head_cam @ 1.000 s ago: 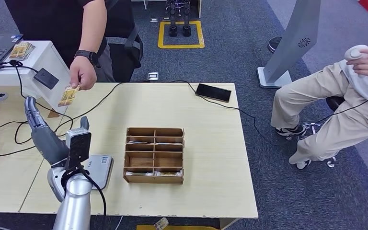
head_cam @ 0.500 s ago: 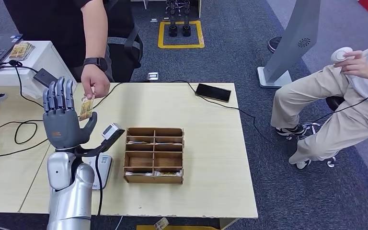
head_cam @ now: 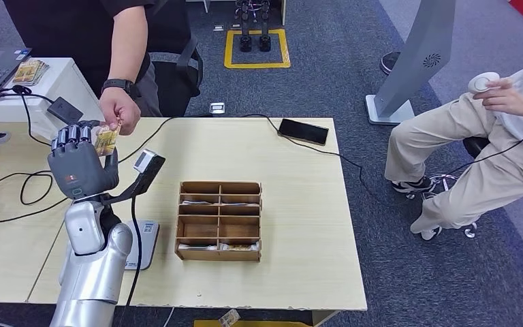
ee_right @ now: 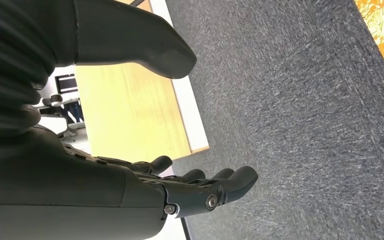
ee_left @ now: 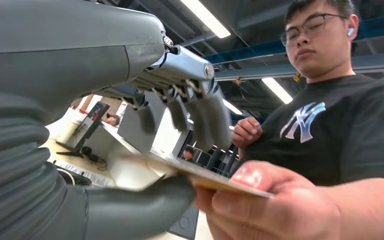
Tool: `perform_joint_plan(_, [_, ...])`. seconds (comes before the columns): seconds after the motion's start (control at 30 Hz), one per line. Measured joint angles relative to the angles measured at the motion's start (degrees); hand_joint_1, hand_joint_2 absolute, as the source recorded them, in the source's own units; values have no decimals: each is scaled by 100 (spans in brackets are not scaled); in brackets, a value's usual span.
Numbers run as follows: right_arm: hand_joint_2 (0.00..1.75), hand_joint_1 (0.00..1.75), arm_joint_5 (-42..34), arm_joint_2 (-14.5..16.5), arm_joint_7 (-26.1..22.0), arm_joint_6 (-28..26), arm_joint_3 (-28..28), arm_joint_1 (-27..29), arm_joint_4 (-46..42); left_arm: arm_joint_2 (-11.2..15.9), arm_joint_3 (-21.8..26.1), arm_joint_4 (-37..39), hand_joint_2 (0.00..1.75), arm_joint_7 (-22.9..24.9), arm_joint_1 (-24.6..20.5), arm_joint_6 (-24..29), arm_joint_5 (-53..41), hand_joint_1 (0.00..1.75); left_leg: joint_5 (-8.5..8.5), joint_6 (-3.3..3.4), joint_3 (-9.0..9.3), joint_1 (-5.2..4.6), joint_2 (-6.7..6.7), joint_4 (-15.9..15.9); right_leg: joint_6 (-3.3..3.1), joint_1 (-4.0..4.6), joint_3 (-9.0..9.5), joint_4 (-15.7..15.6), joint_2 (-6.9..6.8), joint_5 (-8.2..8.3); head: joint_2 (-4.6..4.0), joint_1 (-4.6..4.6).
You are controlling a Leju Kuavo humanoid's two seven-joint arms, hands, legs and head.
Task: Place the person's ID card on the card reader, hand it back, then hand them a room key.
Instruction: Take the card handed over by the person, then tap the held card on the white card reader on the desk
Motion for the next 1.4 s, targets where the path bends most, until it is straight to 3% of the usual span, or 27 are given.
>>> perform_joint_plan(0.63, [175, 0, 108, 0, -43, 42, 5, 3, 7, 42, 34, 162, 175, -737, -12, 4, 63, 175, -1, 1, -2, 0, -1, 0, 0, 0, 0, 0, -2, 0, 0, 0])
perform_joint_plan(0.8, [175, 0, 140, 0, -70, 50, 9, 2, 7, -50, 233, 162, 175, -1163, -8, 4, 120, 175, -1, 1, -3, 0, -1, 0, 0, 0, 0, 0, -2, 0, 0, 0])
perform_joint_plan(1.03, [175, 0, 142, 0, -71, 91, 9, 6, 9, -274, 897, 147, 175, -1934, 21, 7, 348, 175, -1, 1, -4, 0, -1, 0, 0, 0, 0, 0, -2, 0, 0, 0])
perform_joint_plan(1.27, [175, 0, 213, 0, -14, 98, 9, 17, 14, -660, 2295, 175, 175, -3662, -13, 8, 910, 175, -1, 1, -2, 1, 0, -1, 0, 0, -1, 0, 0, -1, 0, 1])
perform_joint_plan(1.4, [175, 0, 240, 0, -44, 91, 9, 20, 24, -752, 2950, 338, 175, -3804, 29, 7, 881, 175, -1, 1, -3, 1, -1, -1, 0, 1, -2, 0, 1, -1, 0, 0])
